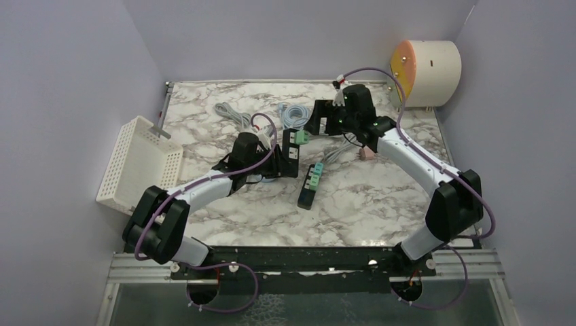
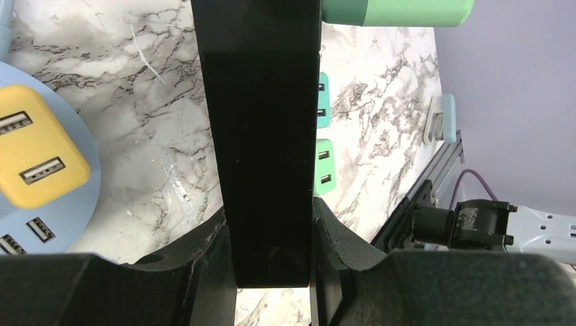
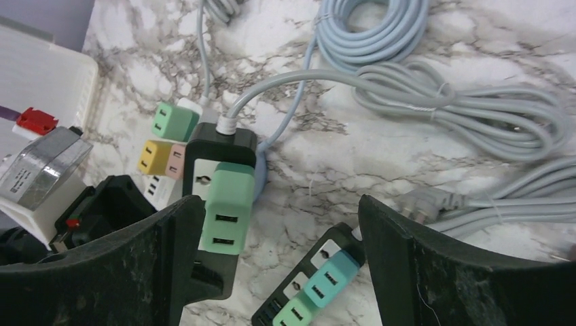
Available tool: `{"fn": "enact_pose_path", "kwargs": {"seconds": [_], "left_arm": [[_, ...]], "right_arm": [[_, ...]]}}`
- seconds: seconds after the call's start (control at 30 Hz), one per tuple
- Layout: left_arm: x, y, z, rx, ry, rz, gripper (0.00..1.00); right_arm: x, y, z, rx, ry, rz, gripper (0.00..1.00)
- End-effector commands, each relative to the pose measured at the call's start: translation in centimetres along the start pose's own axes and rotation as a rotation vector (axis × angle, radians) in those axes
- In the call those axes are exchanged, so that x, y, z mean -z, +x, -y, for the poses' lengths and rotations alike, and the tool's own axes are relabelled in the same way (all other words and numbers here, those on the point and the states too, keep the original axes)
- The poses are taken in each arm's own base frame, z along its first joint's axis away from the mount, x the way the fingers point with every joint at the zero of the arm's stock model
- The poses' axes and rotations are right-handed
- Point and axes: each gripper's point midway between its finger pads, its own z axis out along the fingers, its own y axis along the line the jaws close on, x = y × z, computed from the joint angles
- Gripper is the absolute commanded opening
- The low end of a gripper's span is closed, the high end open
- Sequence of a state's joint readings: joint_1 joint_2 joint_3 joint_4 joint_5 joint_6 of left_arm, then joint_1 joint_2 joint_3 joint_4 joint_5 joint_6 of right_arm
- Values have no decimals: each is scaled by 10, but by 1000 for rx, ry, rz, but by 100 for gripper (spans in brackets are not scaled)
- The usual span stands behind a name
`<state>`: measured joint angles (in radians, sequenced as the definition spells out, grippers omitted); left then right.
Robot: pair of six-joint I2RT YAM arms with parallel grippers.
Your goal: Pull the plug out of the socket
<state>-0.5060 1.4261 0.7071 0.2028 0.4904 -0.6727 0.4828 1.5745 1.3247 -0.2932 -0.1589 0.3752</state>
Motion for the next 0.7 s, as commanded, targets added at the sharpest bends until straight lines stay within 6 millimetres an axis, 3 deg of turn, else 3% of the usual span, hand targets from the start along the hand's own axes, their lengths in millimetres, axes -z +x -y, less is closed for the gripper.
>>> {"fn": "enact_pose_path", "kwargs": {"seconds": [0.0,0.23,0.33,0.4,0.47,0.5,0.57,0.67], "left_arm": [[0,-25,17,-69,26,79,0],[0,-31,23,-83,35,91,0],[2,-33,27,-90,47,96,0],[2,-33,29,-91,54,92,0],[3,-31,29,-91,54,90,0],[3,-30,28,-91,54,87,0],[3,-28,27,-89,51,86,0],[4,-25,20,-79,26,86,0]], "right_arm": [[-10,11,-31,-40,-112,-38,88],[-22,33,-51,-65,-177,-86,85],[-26,38,-53,-73,-187,-93,77],[-29,39,-54,-79,-198,-97,67],[-32,39,-57,-84,-211,-107,49],[-33,40,-58,-89,-217,-113,38],[-33,39,-61,-94,-230,-118,5],[-28,33,-66,-92,-249,-112,1]]}}
